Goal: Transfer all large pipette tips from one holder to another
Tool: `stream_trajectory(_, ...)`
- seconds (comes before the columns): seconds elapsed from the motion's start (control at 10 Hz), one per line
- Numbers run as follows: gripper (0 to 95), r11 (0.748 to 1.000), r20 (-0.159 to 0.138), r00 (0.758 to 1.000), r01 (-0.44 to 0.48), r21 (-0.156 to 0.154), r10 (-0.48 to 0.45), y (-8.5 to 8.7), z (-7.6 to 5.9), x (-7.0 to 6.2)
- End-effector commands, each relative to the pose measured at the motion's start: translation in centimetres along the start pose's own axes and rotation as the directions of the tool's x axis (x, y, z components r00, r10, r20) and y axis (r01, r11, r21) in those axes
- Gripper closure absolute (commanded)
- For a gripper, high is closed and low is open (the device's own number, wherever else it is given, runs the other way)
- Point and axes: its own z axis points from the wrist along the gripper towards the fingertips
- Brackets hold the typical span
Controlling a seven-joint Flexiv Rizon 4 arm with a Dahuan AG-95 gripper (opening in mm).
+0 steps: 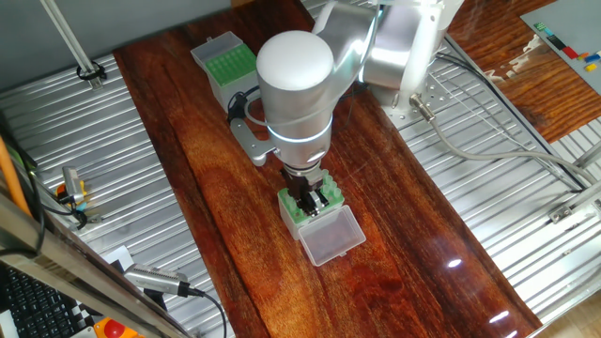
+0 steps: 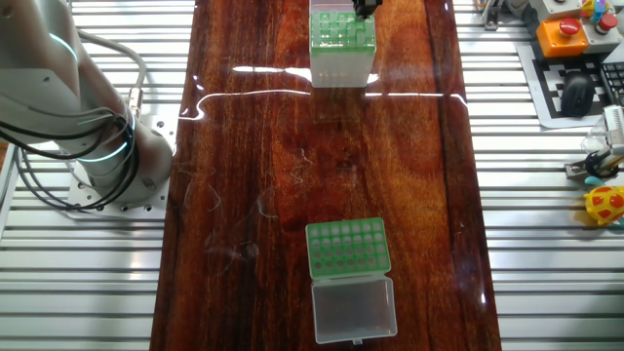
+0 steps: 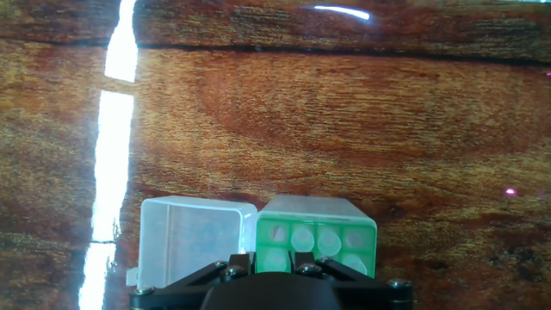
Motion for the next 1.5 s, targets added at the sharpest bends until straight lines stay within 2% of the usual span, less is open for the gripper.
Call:
stream_trajectory(0.1, 76.0, 1.000, -0.002, 1.000, 0.006, 0.001, -0.006, 0.0, 0.0, -0.1)
stream_trajectory(0.2, 95.0, 1.000, -0.002, 1.000, 0.009, 0.002, -0.009, 0.0, 0.0, -0.1)
stream_trajectory(0.7, 95.0, 1.000, -0.005, 1.000, 0.025, 0.005, -0.025, 0.1, -0.2, -0.2)
stream_trajectory(1.1, 95.0, 0.999, -0.012, 0.999, 0.036, 0.003, -0.036, 0.0, -1.1, -0.3)
stream_trajectory(1.5, 95.0, 0.997, -0.030, 0.997, 0.076, -0.004, -0.076, -0.5, -5.6, 0.4)
